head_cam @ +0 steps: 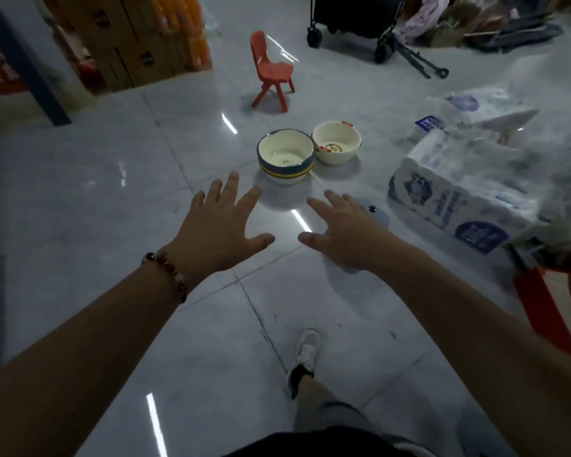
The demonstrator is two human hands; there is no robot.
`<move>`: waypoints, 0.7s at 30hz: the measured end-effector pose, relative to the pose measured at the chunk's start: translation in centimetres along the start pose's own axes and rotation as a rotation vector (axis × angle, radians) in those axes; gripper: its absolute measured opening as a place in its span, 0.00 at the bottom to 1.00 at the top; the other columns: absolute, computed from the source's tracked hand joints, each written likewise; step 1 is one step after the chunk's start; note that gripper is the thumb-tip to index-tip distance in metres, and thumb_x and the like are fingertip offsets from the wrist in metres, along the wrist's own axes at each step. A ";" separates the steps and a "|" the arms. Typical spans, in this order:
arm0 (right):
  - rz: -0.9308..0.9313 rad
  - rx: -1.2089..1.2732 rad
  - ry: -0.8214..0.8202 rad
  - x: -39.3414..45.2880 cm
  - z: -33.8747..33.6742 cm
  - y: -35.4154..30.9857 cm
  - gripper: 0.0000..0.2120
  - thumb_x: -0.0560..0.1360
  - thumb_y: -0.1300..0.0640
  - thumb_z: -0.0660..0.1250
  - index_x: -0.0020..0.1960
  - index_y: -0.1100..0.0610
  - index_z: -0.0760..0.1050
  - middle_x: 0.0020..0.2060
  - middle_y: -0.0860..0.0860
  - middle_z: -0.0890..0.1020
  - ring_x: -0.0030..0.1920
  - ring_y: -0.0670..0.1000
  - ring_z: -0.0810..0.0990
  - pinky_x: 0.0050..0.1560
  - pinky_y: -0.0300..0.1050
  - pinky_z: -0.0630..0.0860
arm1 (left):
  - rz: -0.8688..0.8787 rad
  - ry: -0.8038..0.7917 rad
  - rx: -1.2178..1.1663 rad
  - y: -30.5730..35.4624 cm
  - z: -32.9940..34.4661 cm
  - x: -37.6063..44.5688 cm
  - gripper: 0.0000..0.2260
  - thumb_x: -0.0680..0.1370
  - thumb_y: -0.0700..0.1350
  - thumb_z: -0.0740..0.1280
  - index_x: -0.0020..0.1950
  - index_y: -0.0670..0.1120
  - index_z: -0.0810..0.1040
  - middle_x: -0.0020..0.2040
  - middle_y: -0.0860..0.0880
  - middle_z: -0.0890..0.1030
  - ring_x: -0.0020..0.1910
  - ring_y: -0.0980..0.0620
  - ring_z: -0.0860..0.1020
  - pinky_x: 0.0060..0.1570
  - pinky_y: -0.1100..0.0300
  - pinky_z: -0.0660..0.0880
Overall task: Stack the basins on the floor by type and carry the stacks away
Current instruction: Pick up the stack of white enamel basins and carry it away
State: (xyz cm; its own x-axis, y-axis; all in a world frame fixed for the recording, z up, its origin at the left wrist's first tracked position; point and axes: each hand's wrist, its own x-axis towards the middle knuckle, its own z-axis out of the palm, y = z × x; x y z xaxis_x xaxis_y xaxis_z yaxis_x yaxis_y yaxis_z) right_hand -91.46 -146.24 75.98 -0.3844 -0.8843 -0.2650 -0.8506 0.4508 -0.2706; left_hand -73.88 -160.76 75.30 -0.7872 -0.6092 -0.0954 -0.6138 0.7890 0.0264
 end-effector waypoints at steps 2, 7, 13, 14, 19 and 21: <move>-0.013 0.013 0.015 4.6 -1.1 1.5 0.37 0.78 0.35 0.59 0.80 0.48 0.51 0.80 0.55 0.51 0.79 0.59 0.48 0.77 0.59 0.50 | -0.008 -0.016 0.021 -0.6 -0.2 5.0 0.41 0.76 0.71 0.57 0.81 0.55 0.45 0.81 0.43 0.43 0.80 0.39 0.48 0.77 0.41 0.50; -0.064 -0.027 0.015 15.0 -4.9 5.1 0.36 0.78 0.35 0.59 0.80 0.48 0.52 0.80 0.56 0.52 0.78 0.60 0.51 0.76 0.61 0.53 | -0.028 -0.036 0.064 -1.8 -1.6 16.5 0.41 0.76 0.71 0.57 0.81 0.55 0.44 0.81 0.42 0.43 0.80 0.39 0.48 0.77 0.41 0.51; -0.062 -0.024 -0.016 25.9 -8.1 7.1 0.38 0.77 0.34 0.59 0.80 0.47 0.52 0.80 0.55 0.53 0.78 0.60 0.52 0.76 0.63 0.54 | -0.052 -0.055 0.066 -4.5 -2.3 26.6 0.40 0.76 0.70 0.57 0.81 0.55 0.44 0.81 0.43 0.44 0.79 0.40 0.49 0.76 0.41 0.52; -0.055 -0.031 -0.029 27.7 -8.4 7.3 0.38 0.77 0.33 0.59 0.80 0.47 0.51 0.80 0.54 0.52 0.79 0.59 0.52 0.76 0.62 0.54 | -0.055 -0.061 0.068 -5.2 -2.3 28.2 0.40 0.76 0.70 0.56 0.81 0.55 0.44 0.81 0.43 0.44 0.79 0.40 0.49 0.76 0.41 0.52; -0.025 -0.041 -0.070 38.2 -9.1 8.2 0.38 0.77 0.33 0.58 0.80 0.47 0.50 0.80 0.54 0.52 0.79 0.59 0.51 0.76 0.61 0.53 | -0.039 -0.089 0.058 -9.4 -1.2 37.7 0.41 0.76 0.71 0.56 0.81 0.55 0.43 0.81 0.43 0.42 0.80 0.40 0.47 0.77 0.42 0.50; -0.006 -0.044 -0.087 42.7 -9.5 8.3 0.38 0.77 0.33 0.58 0.80 0.46 0.50 0.80 0.54 0.52 0.79 0.59 0.51 0.76 0.61 0.53 | -0.024 -0.109 0.056 -11.5 -0.6 42.0 0.41 0.76 0.71 0.56 0.81 0.55 0.43 0.81 0.43 0.42 0.80 0.40 0.47 0.77 0.42 0.50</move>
State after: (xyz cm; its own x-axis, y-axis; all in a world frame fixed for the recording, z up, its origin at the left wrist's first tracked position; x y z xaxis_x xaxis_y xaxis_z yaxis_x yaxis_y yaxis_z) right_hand -118.34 -181.45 71.20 -0.3482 -0.8723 -0.3433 -0.8685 0.4380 -0.2322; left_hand -99.92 -195.41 71.57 -0.7592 -0.6184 -0.2028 -0.6260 0.7792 -0.0324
